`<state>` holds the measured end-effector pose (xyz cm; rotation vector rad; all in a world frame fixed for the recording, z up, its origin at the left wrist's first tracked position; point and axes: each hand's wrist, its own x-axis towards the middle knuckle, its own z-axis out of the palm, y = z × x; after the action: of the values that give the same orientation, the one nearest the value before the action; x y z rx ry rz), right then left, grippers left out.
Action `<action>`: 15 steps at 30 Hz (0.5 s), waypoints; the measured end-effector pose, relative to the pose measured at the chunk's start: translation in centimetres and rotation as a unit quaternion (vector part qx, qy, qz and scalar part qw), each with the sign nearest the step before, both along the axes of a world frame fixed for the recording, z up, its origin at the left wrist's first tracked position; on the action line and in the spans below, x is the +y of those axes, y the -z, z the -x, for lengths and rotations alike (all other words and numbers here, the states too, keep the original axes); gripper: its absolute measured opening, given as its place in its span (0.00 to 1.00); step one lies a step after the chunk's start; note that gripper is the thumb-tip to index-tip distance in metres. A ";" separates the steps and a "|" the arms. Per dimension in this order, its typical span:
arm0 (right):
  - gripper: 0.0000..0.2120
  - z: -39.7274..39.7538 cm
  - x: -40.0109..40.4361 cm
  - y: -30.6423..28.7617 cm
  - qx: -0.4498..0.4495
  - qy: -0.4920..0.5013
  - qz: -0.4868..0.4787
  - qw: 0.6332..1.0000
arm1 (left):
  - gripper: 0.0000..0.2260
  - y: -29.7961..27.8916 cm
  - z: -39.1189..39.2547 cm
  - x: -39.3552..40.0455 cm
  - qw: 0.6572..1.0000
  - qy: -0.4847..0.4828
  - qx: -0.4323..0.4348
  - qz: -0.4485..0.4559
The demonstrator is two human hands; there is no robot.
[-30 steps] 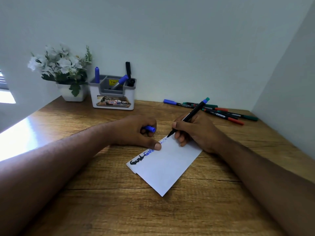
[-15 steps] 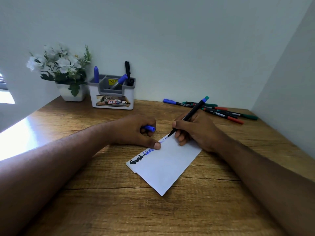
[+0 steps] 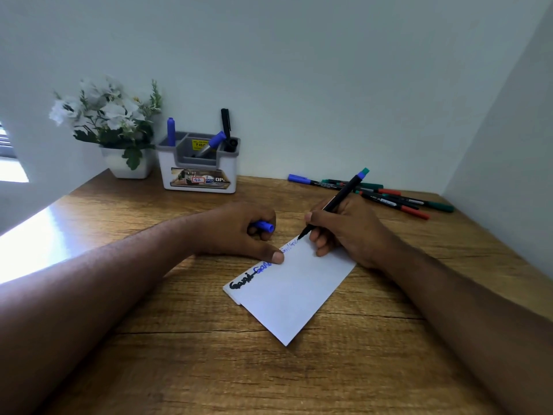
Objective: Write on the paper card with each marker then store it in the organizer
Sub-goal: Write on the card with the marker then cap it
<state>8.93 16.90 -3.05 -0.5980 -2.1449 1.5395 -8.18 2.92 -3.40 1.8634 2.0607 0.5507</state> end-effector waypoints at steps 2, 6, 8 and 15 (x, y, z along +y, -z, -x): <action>0.06 0.0 -0.1 0.0 -0.001 -0.001 -0.001 1.000 | 0.18 0.0 0.0 0.0 1.000 0.003 -0.003 0.000; 0.06 -0.1 0.0 -0.1 -0.002 0.005 -0.004 1.000 | 0.17 0.0 -0.1 0.0 1.000 0.003 -0.004 -0.001; 0.06 -0.2 -0.2 -0.1 -0.001 -0.003 -0.020 1.000 | 0.18 0.0 -0.1 0.0 1.000 0.004 -0.001 -0.002; 0.07 -0.2 -0.6 -0.2 -0.001 0.010 -0.078 0.997 | 0.19 0.0 0.0 0.1 1.000 0.003 0.004 0.005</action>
<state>9.17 16.26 -2.87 -0.5656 -2.2282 1.3460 -8.17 2.97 -3.40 1.8696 2.0581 0.5315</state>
